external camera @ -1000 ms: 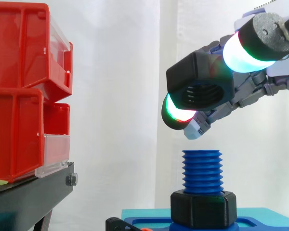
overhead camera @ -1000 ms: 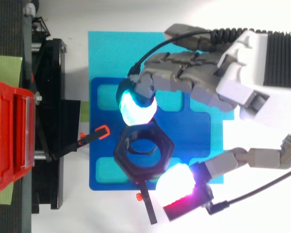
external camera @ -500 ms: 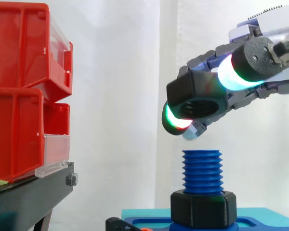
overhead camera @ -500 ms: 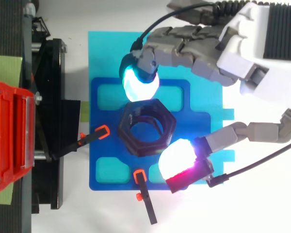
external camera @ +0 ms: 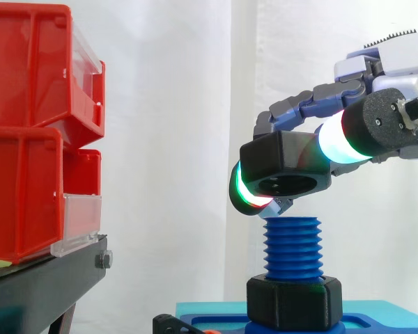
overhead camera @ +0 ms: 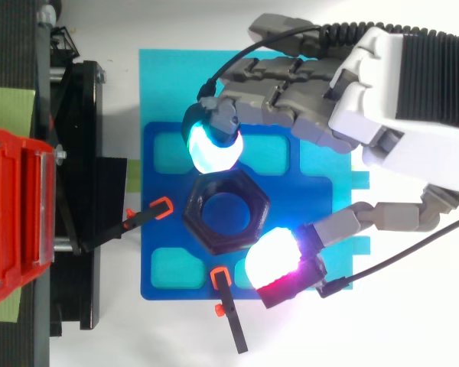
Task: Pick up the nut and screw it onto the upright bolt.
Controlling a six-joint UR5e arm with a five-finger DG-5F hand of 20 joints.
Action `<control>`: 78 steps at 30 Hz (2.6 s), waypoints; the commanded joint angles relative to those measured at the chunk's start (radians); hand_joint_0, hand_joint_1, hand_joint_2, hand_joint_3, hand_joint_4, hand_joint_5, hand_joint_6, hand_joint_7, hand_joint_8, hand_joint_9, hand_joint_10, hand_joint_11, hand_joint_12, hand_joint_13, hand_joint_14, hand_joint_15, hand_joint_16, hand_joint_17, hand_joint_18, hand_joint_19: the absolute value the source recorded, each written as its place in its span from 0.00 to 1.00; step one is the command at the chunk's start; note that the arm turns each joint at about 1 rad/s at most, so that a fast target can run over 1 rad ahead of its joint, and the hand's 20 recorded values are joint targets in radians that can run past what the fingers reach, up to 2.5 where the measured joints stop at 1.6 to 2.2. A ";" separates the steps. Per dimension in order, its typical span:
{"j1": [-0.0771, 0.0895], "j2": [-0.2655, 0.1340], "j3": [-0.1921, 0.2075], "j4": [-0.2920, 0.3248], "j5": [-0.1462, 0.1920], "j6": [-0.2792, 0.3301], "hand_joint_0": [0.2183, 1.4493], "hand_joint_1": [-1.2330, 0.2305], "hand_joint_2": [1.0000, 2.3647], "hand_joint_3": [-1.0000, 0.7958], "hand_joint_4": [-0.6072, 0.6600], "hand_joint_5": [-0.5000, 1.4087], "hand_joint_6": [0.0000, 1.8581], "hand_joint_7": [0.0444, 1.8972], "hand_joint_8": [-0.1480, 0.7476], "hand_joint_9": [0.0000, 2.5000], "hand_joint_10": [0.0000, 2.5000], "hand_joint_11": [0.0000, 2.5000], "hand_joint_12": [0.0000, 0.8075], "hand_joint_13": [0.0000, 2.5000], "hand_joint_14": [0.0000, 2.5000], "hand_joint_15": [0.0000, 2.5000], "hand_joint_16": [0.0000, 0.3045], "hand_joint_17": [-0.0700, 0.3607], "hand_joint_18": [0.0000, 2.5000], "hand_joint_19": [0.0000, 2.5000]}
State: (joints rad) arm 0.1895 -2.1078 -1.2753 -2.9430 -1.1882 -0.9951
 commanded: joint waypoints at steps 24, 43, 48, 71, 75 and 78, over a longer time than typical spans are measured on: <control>-0.002 -0.001 -0.062 0.101 -0.016 -0.011 0.28 0.41 0.00 0.28 0.66 0.20 0.27 0.66 0.51 0.28 0.01 0.18 0.40 0.20 0.00 0.01 0.12 0.35 0.09 0.00; -0.005 -0.008 -0.068 0.110 -0.016 -0.014 0.28 0.41 0.00 0.28 0.66 0.20 0.27 0.66 0.51 0.28 0.01 0.19 0.40 0.20 0.00 0.01 0.12 0.35 0.09 0.00; -0.005 -0.008 -0.068 0.108 -0.016 -0.014 0.28 0.41 0.00 0.28 0.67 0.20 0.27 0.66 0.51 0.28 0.01 0.18 0.39 0.20 0.00 0.01 0.12 0.35 0.09 0.00; -0.004 -0.008 -0.070 0.101 -0.017 -0.014 0.28 0.41 0.00 0.28 0.66 0.20 0.27 0.66 0.51 0.28 0.01 0.18 0.40 0.20 0.00 0.01 0.12 0.35 0.09 0.00; -0.004 -0.008 -0.068 0.104 -0.017 -0.014 0.28 0.41 0.00 0.28 0.66 0.20 0.27 0.66 0.51 0.28 0.01 0.19 0.39 0.20 0.00 0.01 0.12 0.35 0.09 0.00; -0.004 -0.005 -0.068 0.101 -0.017 -0.014 0.28 0.41 0.00 0.28 0.66 0.20 0.27 0.66 0.51 0.28 0.01 0.18 0.39 0.20 0.00 0.01 0.12 0.35 0.09 0.00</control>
State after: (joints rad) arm 0.1861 -2.1147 -1.3442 -2.8405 -1.2061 -1.0093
